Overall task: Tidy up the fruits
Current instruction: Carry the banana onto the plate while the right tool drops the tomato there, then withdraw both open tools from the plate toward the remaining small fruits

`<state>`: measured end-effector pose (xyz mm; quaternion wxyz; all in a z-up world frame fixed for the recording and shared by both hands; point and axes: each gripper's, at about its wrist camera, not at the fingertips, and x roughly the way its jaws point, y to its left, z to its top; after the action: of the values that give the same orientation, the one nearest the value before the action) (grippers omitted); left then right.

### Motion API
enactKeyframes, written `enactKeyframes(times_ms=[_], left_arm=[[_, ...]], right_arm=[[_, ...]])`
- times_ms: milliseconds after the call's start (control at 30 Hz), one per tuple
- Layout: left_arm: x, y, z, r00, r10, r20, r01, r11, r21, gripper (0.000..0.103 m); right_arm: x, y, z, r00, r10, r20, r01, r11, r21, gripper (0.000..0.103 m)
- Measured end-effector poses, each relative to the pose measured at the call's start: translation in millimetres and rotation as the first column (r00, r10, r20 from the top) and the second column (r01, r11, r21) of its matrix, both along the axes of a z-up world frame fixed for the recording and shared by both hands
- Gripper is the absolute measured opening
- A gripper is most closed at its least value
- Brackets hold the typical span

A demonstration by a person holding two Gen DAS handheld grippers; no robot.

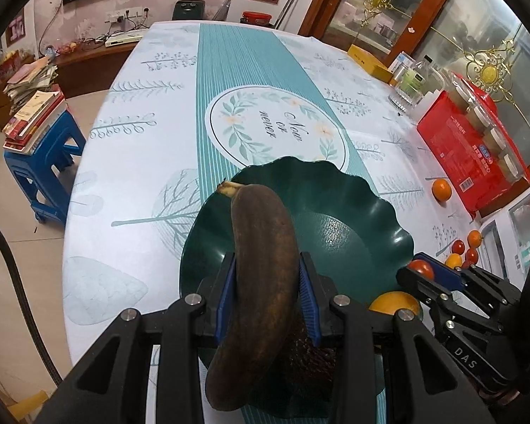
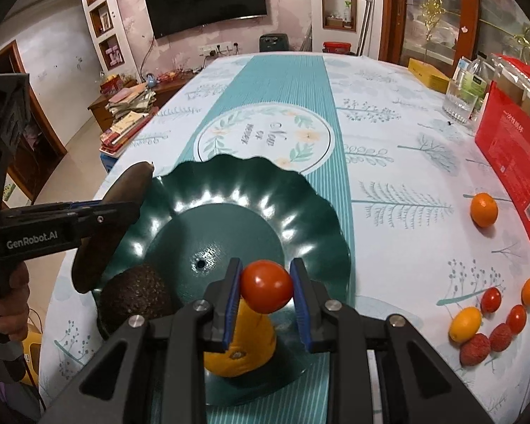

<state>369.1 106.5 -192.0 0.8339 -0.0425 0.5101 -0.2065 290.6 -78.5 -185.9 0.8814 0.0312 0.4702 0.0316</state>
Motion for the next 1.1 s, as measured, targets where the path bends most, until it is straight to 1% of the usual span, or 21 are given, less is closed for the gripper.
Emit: enactKeyframes(times_ms=[100,133,200,233,267,333,400,467,533,633,767,967,1100], left_arm=[[1,0,-2,1.0,-0.002,-0.016,0.003,1.0,0.002,0.033],[1,-1,-2,1.0,-0.007,-0.018,0.007,1.0,-0.009,0.033],[-1,-3,1,1.0,-0.015,-0.012,0.015,1.0,-0.01,0.033],[-3,-4,3,1.0,-0.016,-0.002,0.016,1.0,0.001,0.033],[-5,-5,5,1.0,-0.017,0.006,0.017,1.0,0.01,0.033],[-7,-5,9,1.0,-0.011,0.003,0.011,1.0,0.013,0.034],[-11,-3,14,1.0,-0.002,0.004,0.002,1.0,0.021,0.035],[-15,0,19,1.0,0.002,0.011,-0.002,0.999,0.034,0.041],[-22,3,26,1.0,0.007,0.023,-0.009,0.998,0.058,0.049],[-36,7,34,0.999,0.009,0.033,-0.012,0.996,0.092,0.053],[-60,12,43,0.999,-0.004,0.036,0.0,0.994,0.106,0.054],[-93,11,53,0.998,-0.037,0.043,0.033,0.996,0.087,0.054],[-114,7,55,0.997,-0.06,0.042,0.056,0.995,0.081,0.054]], right_arm=[[1,1,-4,1.0,-0.003,-0.018,0.003,1.0,0.011,0.028],[1,1,-4,1.0,-0.002,-0.022,0.003,1.0,0.011,0.028],[2,2,-5,0.999,-0.002,-0.032,0.002,1.0,0.0,0.03],[2,2,-5,0.999,0.0,-0.037,0.0,1.0,-0.005,0.035],[2,2,-5,0.999,0.0,-0.039,0.0,1.0,-0.008,0.043],[0,3,-2,0.999,-0.003,-0.036,0.002,1.0,-0.01,0.049],[-4,2,3,1.0,-0.009,-0.025,0.008,1.0,-0.009,0.052],[-9,2,9,1.0,-0.015,-0.015,0.015,1.0,-0.007,0.055],[-17,2,14,1.0,-0.018,-0.01,0.018,1.0,-0.008,0.056],[-28,4,20,1.0,-0.022,-0.006,0.022,1.0,-0.01,0.057],[-52,6,27,0.999,-0.037,-0.01,0.037,0.999,0.002,0.057],[-94,8,32,0.997,-0.073,-0.023,0.073,0.997,0.002,0.057],[-120,11,32,0.996,-0.084,-0.03,0.084,0.996,-0.004,0.057]])
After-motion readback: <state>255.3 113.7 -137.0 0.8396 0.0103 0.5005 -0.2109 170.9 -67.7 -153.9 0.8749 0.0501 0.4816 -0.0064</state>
